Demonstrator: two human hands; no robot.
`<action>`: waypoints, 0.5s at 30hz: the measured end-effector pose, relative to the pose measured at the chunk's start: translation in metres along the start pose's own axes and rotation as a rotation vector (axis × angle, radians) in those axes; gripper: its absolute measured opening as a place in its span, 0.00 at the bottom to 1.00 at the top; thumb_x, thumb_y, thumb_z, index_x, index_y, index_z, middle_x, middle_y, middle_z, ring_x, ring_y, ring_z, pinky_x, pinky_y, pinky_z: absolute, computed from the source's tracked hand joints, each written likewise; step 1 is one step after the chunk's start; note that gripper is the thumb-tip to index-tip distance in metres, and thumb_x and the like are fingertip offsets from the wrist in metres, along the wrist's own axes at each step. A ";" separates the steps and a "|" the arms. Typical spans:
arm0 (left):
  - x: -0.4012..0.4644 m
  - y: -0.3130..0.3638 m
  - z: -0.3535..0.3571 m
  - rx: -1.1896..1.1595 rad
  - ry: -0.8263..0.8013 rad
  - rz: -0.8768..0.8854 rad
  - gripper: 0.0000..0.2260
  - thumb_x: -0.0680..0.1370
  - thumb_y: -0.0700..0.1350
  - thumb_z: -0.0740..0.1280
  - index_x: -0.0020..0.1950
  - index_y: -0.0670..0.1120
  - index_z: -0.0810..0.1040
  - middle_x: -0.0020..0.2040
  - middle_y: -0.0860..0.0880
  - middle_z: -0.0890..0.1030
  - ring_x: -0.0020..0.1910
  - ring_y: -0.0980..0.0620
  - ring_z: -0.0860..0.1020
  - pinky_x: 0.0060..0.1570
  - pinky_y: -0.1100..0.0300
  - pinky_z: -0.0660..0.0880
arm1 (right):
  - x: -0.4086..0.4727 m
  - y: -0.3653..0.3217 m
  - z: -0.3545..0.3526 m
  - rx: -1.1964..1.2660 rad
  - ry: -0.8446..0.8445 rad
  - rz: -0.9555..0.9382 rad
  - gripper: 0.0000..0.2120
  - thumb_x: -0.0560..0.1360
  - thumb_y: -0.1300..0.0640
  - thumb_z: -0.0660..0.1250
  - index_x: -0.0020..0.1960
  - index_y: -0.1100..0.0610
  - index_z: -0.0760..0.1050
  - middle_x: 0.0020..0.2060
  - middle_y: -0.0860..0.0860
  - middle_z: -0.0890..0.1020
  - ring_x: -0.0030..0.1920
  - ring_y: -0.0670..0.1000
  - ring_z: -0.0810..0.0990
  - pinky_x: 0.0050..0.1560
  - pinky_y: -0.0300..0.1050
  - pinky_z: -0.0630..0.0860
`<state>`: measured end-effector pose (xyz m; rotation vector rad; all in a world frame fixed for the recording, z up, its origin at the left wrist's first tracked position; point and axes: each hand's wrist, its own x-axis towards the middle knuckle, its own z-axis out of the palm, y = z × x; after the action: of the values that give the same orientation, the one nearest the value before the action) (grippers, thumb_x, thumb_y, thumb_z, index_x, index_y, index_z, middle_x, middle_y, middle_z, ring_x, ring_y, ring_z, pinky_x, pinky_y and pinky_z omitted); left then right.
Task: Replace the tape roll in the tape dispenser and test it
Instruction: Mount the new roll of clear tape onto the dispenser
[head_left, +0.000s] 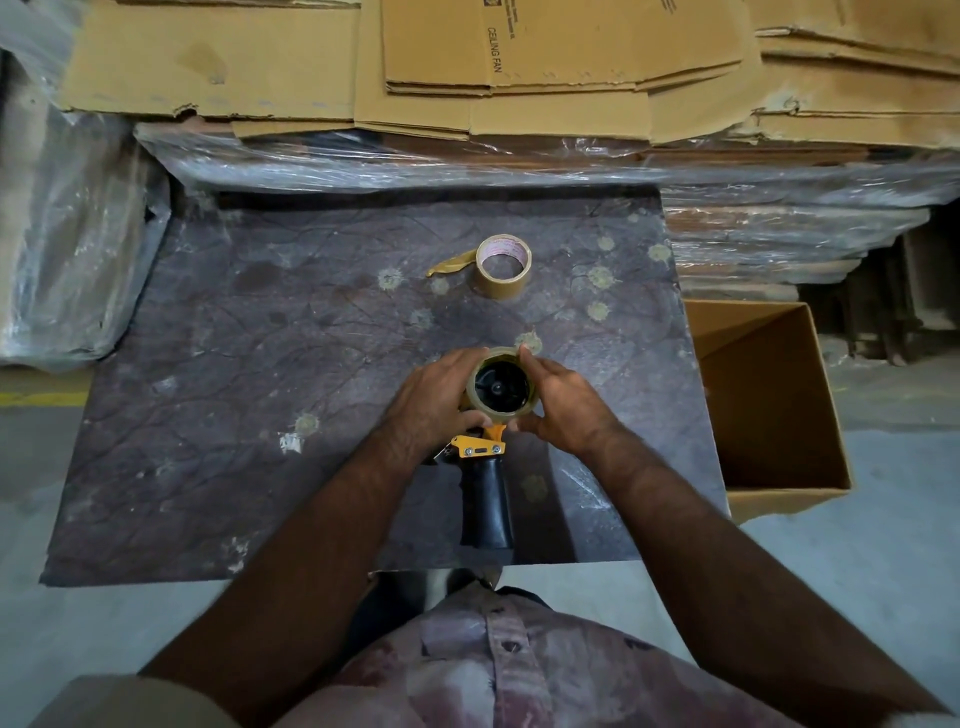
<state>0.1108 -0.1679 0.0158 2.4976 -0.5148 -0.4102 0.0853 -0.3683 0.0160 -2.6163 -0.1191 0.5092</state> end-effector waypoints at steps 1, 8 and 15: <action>0.001 0.000 -0.001 -0.001 -0.002 0.005 0.42 0.65 0.50 0.81 0.75 0.50 0.67 0.72 0.50 0.74 0.68 0.48 0.74 0.66 0.52 0.72 | 0.000 -0.001 -0.001 -0.007 -0.002 -0.002 0.51 0.68 0.51 0.79 0.81 0.58 0.53 0.72 0.59 0.71 0.70 0.60 0.72 0.70 0.49 0.70; 0.006 0.000 -0.004 -0.033 -0.046 -0.008 0.42 0.65 0.56 0.80 0.76 0.50 0.67 0.71 0.51 0.75 0.67 0.49 0.74 0.65 0.50 0.73 | 0.005 -0.002 -0.002 0.018 -0.031 0.009 0.51 0.69 0.45 0.78 0.81 0.59 0.52 0.72 0.62 0.71 0.69 0.61 0.72 0.67 0.50 0.71; 0.006 -0.004 0.006 -0.019 -0.037 -0.003 0.41 0.67 0.51 0.80 0.77 0.49 0.67 0.77 0.50 0.69 0.75 0.49 0.70 0.73 0.51 0.68 | 0.003 -0.003 0.005 0.015 -0.008 0.014 0.50 0.70 0.49 0.77 0.81 0.58 0.52 0.74 0.61 0.69 0.69 0.63 0.72 0.67 0.53 0.74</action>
<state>0.1147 -0.1701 0.0077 2.4765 -0.5194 -0.4607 0.0862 -0.3630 0.0125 -2.6023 -0.0990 0.5229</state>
